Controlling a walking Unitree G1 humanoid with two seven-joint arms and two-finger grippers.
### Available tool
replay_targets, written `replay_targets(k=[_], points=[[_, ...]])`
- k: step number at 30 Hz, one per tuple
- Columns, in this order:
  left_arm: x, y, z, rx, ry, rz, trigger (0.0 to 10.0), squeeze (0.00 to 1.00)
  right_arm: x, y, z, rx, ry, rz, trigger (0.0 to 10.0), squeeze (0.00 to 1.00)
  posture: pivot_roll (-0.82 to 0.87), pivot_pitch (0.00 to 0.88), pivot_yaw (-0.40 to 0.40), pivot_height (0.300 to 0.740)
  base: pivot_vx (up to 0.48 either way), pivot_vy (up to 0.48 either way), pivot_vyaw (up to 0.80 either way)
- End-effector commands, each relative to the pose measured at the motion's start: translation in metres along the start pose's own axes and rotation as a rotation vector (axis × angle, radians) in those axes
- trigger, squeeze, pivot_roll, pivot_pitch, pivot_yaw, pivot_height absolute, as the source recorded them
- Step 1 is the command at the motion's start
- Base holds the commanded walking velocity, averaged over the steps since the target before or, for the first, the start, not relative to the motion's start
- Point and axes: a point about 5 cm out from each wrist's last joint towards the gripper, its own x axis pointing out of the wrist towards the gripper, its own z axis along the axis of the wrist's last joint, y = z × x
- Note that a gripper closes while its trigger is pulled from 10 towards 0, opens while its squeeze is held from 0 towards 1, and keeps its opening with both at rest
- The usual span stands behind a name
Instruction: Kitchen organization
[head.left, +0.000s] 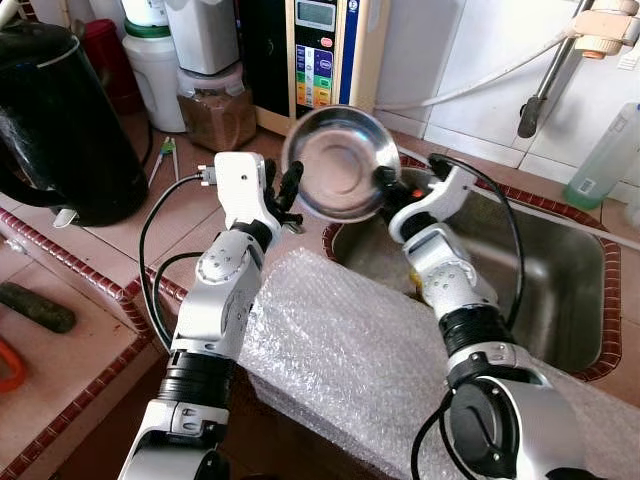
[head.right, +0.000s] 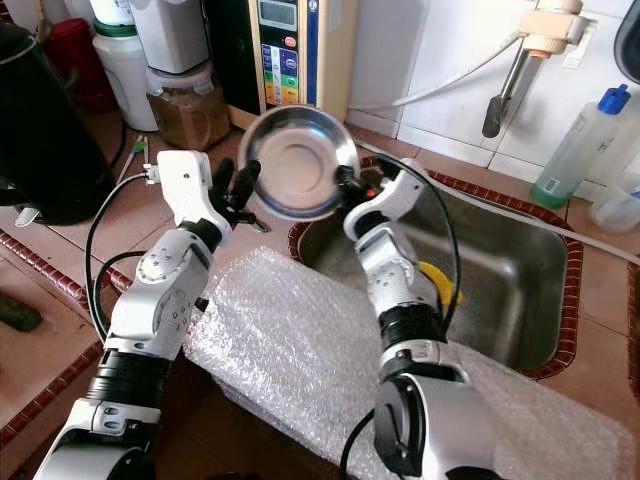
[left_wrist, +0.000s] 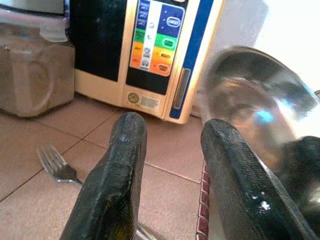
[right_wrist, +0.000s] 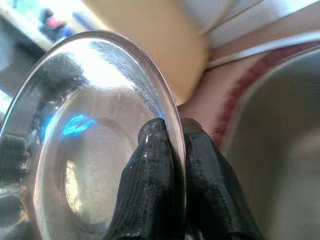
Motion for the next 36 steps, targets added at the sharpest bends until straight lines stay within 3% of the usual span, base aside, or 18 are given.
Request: replay_targets(k=[1,5,7,8,9,11,20,23,24,25,31,32,34,35,36], points=[[-0.002,0.002,0.000,0.004,-0.006,0.009,10.0,1.00,0.001,-0.006,0.014,-0.037,-0.068,-0.056,0.0,0.00,0.08,0.044,0.010,0.740,0.000,0.000,0.00],[-0.003,0.002,-0.003,0.008,0.014,0.001,10.0,1.00,-0.002,-0.017,0.024,-0.146,-0.108,-0.139,0.0,0.00,0.08,0.048,0.009,0.740,0.000,0.000,0.00],[-0.004,0.003,-0.006,0.019,0.033,-0.002,10.0,1.00,-0.005,-0.030,0.028,-0.201,-0.113,-0.230,0.0,0.00,0.08,0.049,0.010,0.740,0.000,0.000,0.00],[-0.006,0.003,-0.010,0.021,0.058,-0.001,10.0,1.00,-0.010,-0.047,0.027,-0.260,-0.075,-0.340,0.0,0.00,0.08,0.050,0.011,0.740,0.000,0.000,0.00],[-0.006,0.003,-0.010,0.021,0.058,-0.001,10.0,1.00,-0.010,-0.047,0.027,-0.260,-0.075,-0.340,0.0,0.00,0.08,0.050,0.011,0.740,0.000,0.000,0.00],[-0.007,0.003,-0.013,0.022,0.073,-0.002,10.0,1.00,-0.019,-0.068,0.029,-0.297,-0.065,-0.467,0.0,0.00,0.08,0.051,0.011,0.740,0.000,0.000,0.00],[-0.009,0.004,-0.022,0.045,0.129,-0.003,10.0,1.00,-0.029,-0.087,0.029,-0.408,-0.045,-0.598,0.0,0.00,0.07,0.051,0.015,0.740,0.000,0.000,0.00],[-0.009,0.005,-0.023,0.052,0.135,0.011,10.0,1.00,-0.031,-0.090,0.024,-0.401,-0.017,-0.612,0.0,0.00,0.07,0.052,0.013,0.740,0.000,0.000,0.00],[-0.009,0.010,-0.024,0.071,0.143,0.066,10.0,1.00,-0.034,-0.095,0.013,-0.337,0.046,-0.620,0.0,0.00,0.07,0.053,0.011,0.740,0.000,0.000,0.00],[-0.008,0.011,-0.024,0.072,0.145,0.078,10.0,1.00,-0.035,-0.096,0.009,-0.330,0.064,-0.623,0.0,0.00,0.07,0.054,0.009,0.740,0.000,0.000,0.00],[-0.010,0.016,-0.023,0.087,0.150,0.108,10.0,1.00,-0.039,-0.101,0.000,-0.347,0.121,-0.638,0.0,0.01,0.07,0.057,0.013,0.740,0.000,0.000,0.00],[-0.010,0.017,-0.023,0.093,0.152,0.118,10.0,1.00,-0.038,-0.099,-0.003,-0.339,0.136,-0.624,3.6,1.00,0.07,0.056,0.013,0.740,0.000,0.000,0.00],[-0.009,0.018,-0.022,0.096,0.153,0.124,10.0,1.00,-0.038,-0.098,-0.005,-0.333,0.146,-0.614,3.6,1.00,0.07,0.055,0.013,0.740,0.000,0.000,0.00],[-0.008,0.019,-0.021,0.097,0.152,0.135,10.0,1.00,-0.037,-0.097,-0.005,-0.336,0.149,-0.614,10.0,1.00,0.07,0.057,0.012,0.740,0.000,0.000,0.00],[-0.008,0.020,-0.021,0.098,0.151,0.142,10.0,1.00,-0.037,-0.097,-0.006,-0.338,0.150,-0.616,10.0,1.00,0.07,0.057,0.012,0.740,0.000,0.000,0.00]])
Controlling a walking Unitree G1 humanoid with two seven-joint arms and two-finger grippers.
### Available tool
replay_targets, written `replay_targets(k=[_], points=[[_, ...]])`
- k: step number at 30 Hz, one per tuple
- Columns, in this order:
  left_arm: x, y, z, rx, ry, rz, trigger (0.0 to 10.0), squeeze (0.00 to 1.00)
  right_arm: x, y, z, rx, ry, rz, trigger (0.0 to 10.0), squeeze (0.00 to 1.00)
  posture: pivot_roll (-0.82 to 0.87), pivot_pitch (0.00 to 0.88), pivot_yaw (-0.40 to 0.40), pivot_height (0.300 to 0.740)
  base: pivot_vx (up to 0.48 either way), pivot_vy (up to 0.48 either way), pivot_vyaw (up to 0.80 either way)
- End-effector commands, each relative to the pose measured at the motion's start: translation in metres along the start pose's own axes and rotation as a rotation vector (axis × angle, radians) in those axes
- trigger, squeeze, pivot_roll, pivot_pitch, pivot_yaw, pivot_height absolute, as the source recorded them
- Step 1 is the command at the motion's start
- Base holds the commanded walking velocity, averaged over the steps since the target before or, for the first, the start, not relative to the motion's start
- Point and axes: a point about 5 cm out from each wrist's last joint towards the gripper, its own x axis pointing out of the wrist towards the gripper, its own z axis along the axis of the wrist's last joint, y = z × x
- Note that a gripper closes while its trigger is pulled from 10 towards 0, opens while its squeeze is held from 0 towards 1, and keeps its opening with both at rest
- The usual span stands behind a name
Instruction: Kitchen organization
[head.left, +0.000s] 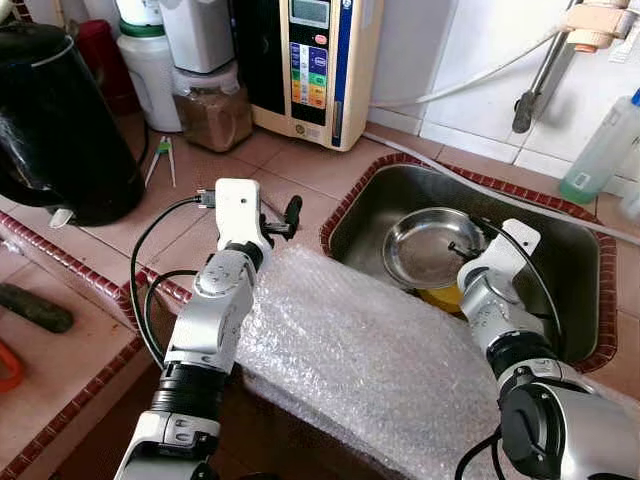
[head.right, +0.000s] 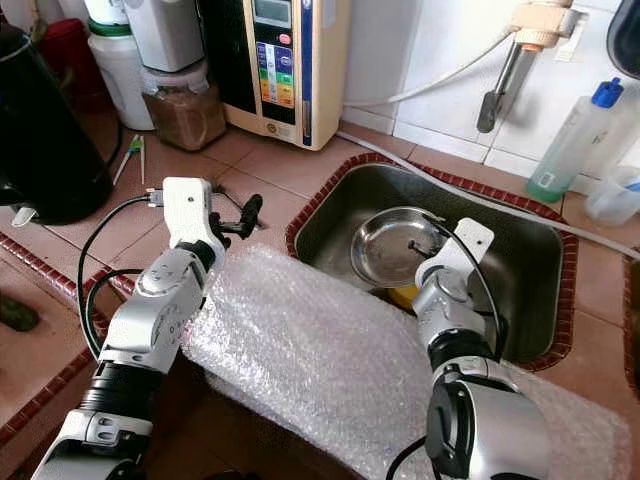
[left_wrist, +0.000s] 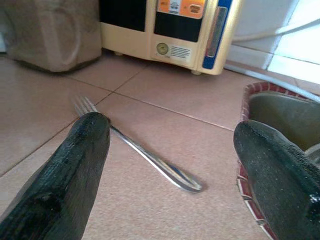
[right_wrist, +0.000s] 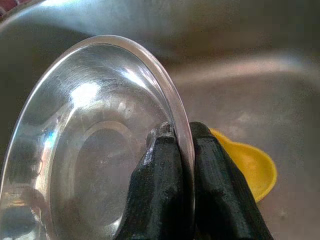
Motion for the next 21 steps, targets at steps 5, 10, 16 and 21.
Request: replay_targets(k=[5,10,16,21], points=[[0.003,0.014,0.002,0.040,0.024,0.113,10.0,1.00,0.000,0.005,-0.001,0.011,0.020,0.016,10.0,1.00,0.07,0.057,0.008,0.740,0.000,0.000,0.00],[0.003,0.021,-0.002,0.043,0.060,0.160,10.0,1.00,0.000,0.006,-0.001,0.011,0.025,0.028,10.0,1.00,0.07,0.059,0.008,0.740,0.000,0.000,0.00],[0.003,0.024,-0.004,0.026,0.084,0.187,10.0,1.00,0.000,0.004,-0.006,-0.006,0.056,0.013,10.0,1.00,0.07,0.058,0.011,0.740,0.000,0.000,0.00],[0.006,0.031,-0.011,0.023,0.152,0.222,10.0,0.74,-0.003,0.026,0.003,-0.045,-0.019,0.170,10.0,1.00,0.07,0.058,0.013,0.740,0.000,0.000,0.00]])
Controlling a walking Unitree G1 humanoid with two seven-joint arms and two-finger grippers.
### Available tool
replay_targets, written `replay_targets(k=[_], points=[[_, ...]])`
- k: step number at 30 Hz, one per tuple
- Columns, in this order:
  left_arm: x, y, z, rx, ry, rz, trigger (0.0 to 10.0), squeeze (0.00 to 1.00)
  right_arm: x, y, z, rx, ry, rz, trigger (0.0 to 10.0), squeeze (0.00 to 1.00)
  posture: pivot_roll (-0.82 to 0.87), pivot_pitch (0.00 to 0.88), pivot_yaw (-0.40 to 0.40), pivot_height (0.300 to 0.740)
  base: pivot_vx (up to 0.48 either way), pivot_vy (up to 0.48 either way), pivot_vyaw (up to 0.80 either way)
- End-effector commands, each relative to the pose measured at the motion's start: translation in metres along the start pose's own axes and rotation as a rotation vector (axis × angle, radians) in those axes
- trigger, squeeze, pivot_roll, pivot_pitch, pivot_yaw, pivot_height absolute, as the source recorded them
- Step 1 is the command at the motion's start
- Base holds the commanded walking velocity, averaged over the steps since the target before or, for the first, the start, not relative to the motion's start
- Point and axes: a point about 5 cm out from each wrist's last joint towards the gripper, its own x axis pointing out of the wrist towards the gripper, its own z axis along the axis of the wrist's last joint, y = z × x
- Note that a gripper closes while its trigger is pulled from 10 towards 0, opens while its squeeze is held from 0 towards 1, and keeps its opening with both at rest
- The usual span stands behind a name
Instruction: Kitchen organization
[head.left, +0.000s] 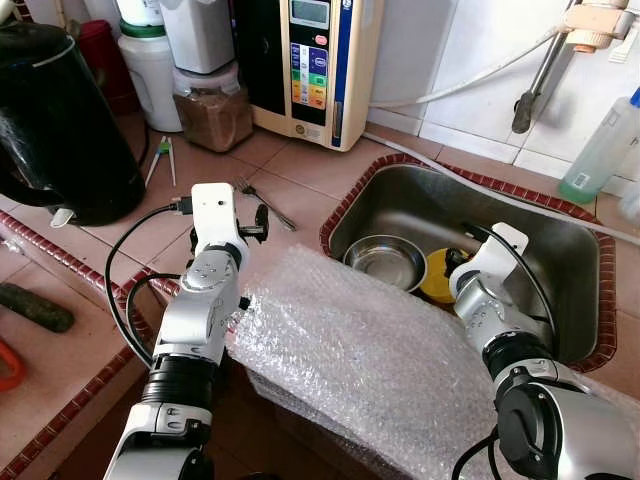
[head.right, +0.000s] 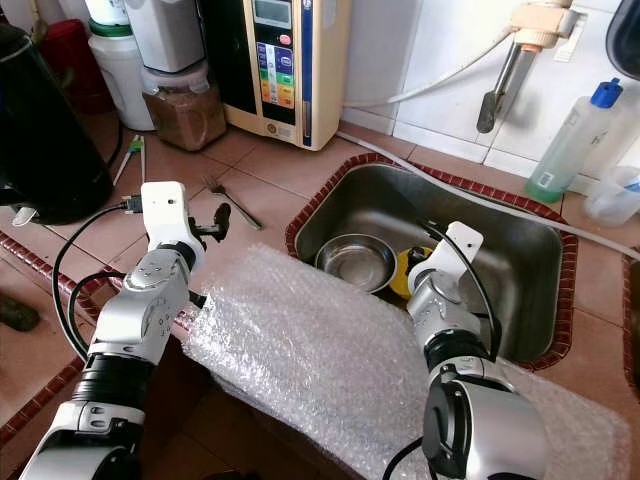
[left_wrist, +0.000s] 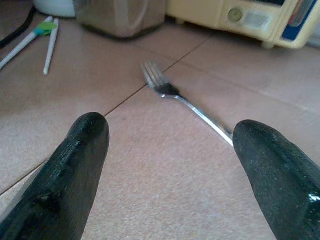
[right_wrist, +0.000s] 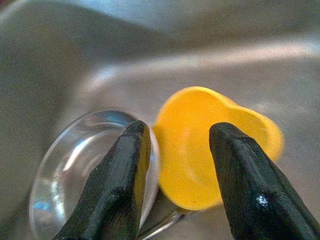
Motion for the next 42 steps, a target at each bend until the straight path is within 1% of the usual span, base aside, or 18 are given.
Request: replay_targets(k=[1,2,3,4,5,6,7,8,12,15,18,22,23,25,29,33,35,42], points=[[0.003,0.002,-0.001,0.004,0.026,0.010,10.0,0.74,0.000,0.016,0.010,-0.027,-0.049,0.087,10.0,1.00,0.07,0.058,0.013,0.740,0.000,0.000,0.00],[0.003,0.003,-0.001,-0.002,0.033,0.013,10.0,0.74,-0.001,0.022,0.013,-0.028,-0.069,0.132,10.0,1.00,0.07,0.058,0.013,0.740,0.000,0.000,0.00],[0.005,0.005,-0.001,-0.019,0.042,0.018,10.0,0.13,-0.003,0.033,0.017,-0.043,-0.103,0.196,10.0,1.00,0.07,0.057,0.015,0.740,0.000,0.000,0.00],[0.006,0.007,-0.001,-0.031,0.048,0.022,10.0,0.13,-0.005,0.039,0.019,-0.056,-0.125,0.237,10.0,1.00,0.06,0.056,0.015,0.740,0.000,0.000,0.00],[0.008,0.009,0.000,-0.045,0.057,0.034,10.0,0.00,-0.007,0.050,0.022,-0.033,-0.145,0.313,10.0,1.00,0.06,0.054,0.017,0.740,0.000,0.000,0.00],[0.011,0.011,0.000,-0.064,0.069,0.045,10.0,0.00,-0.011,0.060,0.024,-0.028,-0.167,0.379,10.0,1.00,0.06,0.053,0.018,0.740,0.000,0.000,0.00],[0.015,0.015,0.001,-0.101,0.092,0.065,10.0,0.00,-0.019,0.077,0.025,-0.040,-0.202,0.525,10.0,1.00,0.05,0.050,0.022,0.740,0.000,0.000,0.00],[0.015,0.015,0.001,-0.101,0.092,0.065,10.0,0.00,-0.019,0.077,0.025,-0.040,-0.202,0.525,10.0,1.00,0.05,0.050,0.022,0.740,0.000,0.000,0.00],[0.023,0.017,0.006,-0.126,0.109,0.072,10.0,0.00,-0.037,0.098,0.024,-0.095,-0.263,0.726,10.0,1.00,0.04,0.049,0.025,0.740,0.000,0.000,0.00],[0.025,0.015,0.008,-0.123,0.106,0.064,10.0,0.00,-0.045,0.103,0.022,-0.111,-0.271,0.793,10.0,1.00,0.04,0.048,0.025,0.740,0.000,0.000,0.00],[0.028,0.010,0.005,-0.132,0.130,0.053,10.0,0.00,-0.052,0.105,0.014,-0.186,-0.286,0.847,10.0,1.00,0.03,0.047,0.029,0.740,0.000,0.000,0.00],[0.031,0.007,0.000,-0.135,0.163,0.029,10.0,0.00,-0.064,0.108,0.003,-0.200,-0.263,0.913,10.0,1.00,-0.01,0.040,0.046,0.740,0.000,0.000,0.00],[0.033,0.003,-0.001,-0.129,0.171,0.016,10.0,0.00,-0.075,0.110,-0.006,-0.239,-0.251,0.969,10.0,1.00,-0.03,0.040,0.059,0.740,0.000,0.000,0.00],[0.034,0.002,0.000,-0.127,0.173,0.014,10.0,0.00,-0.079,0.111,-0.010,-0.257,-0.248,0.985,10.0,1.00,-0.03,0.041,0.060,0.740,0.000,0.000,0.00],[0.039,-0.011,0.012,-0.148,0.148,-0.036,10.0,0.00,-0.090,0.111,-0.022,-0.255,-0.222,1.007,10.0,1.00,-0.05,0.050,0.074,0.740,0.000,0.000,0.00],[0.041,-0.029,0.017,-0.132,0.150,-0.078,10.0,0.00,-0.103,0.117,-0.028,-0.264,-0.218,1.068,10.0,1.00,-0.07,0.054,0.084,0.740,0.000,0.000,0.00],[0.041,-0.032,0.018,-0.131,0.149,-0.087,10.0,0.00,-0.105,0.117,-0.028,-0.258,-0.218,1.076,10.0,1.00,-0.07,0.054,0.084,0.740,0.000,0.000,0.00],[0.039,-0.045,0.003,-0.149,0.221,-0.121,10.0,0.00,-0.117,0.110,-0.028,-0.290,-0.194,1.097,10.0,1.00,-0.09,0.055,0.082,0.740,0.000,0.000,0.00]])
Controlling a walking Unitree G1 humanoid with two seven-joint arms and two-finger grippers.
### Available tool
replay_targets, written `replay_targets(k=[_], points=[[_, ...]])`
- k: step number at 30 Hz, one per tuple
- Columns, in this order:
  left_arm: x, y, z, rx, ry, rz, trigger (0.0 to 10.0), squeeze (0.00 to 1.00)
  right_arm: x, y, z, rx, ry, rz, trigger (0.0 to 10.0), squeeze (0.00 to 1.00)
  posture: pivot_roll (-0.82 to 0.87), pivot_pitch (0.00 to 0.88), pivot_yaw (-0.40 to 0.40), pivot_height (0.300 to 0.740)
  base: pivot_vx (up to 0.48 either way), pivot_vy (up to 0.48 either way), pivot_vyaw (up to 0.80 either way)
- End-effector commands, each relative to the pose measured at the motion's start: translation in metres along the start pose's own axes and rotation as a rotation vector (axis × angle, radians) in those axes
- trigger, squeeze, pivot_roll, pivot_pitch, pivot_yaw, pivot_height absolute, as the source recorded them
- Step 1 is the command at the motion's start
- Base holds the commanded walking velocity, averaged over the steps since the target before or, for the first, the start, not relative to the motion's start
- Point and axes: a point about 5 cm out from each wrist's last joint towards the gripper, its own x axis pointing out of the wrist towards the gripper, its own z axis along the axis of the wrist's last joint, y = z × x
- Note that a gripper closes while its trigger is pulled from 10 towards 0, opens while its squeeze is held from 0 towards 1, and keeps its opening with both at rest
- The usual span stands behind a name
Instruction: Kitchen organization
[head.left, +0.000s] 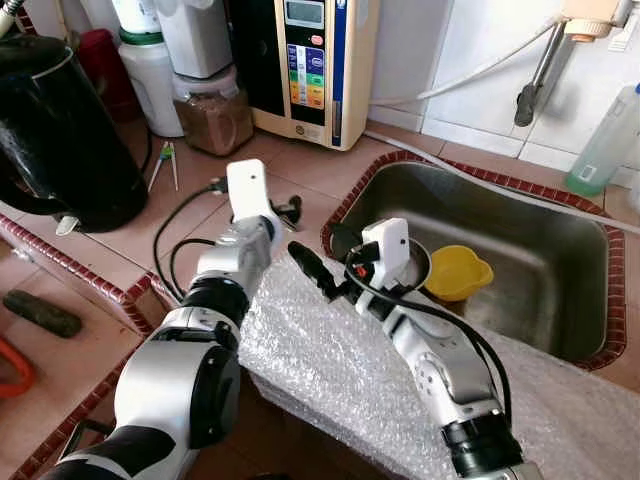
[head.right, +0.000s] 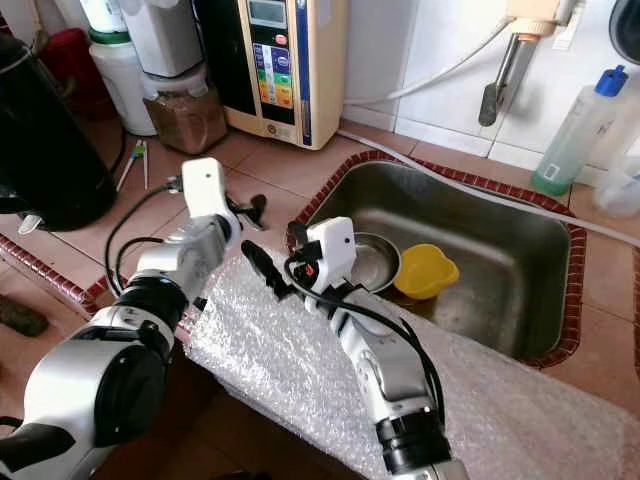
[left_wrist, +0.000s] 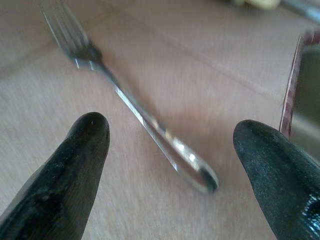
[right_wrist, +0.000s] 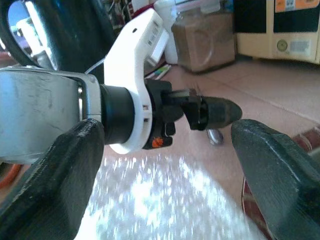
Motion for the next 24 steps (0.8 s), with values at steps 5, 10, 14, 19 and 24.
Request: replay_targets(k=[5,10,14,19,24], points=[[0.001,-0.001,-0.009,-0.034,0.044,0.019,10.0,0.00,-0.013,0.006,0.004,-0.020,0.043,0.061,10.0,1.00,-0.11,0.057,0.069,0.740,0.000,0.000,0.00],[0.001,0.010,-0.016,-0.063,0.071,0.058,10.0,0.00,-0.021,0.008,0.004,-0.019,0.081,0.108,10.0,1.00,-0.11,0.057,0.061,0.740,0.000,0.000,0.00],[0.000,0.023,-0.025,-0.100,0.104,0.099,0.0,0.00,-0.021,0.008,0.005,-0.023,0.091,0.116,10.0,1.00,-0.11,0.054,0.057,0.740,0.000,0.000,0.00],[-0.001,0.032,-0.029,-0.109,0.114,0.124,0.0,0.00,-0.021,0.010,0.005,-0.021,0.103,0.134,10.0,1.00,-0.10,0.052,0.055,0.740,0.000,0.000,0.00],[-0.002,0.042,-0.037,-0.110,0.135,0.146,0.0,0.00,-0.022,0.010,0.003,-0.028,0.122,0.146,10.0,1.00,-0.09,0.049,0.054,0.740,0.000,0.000,0.00]])
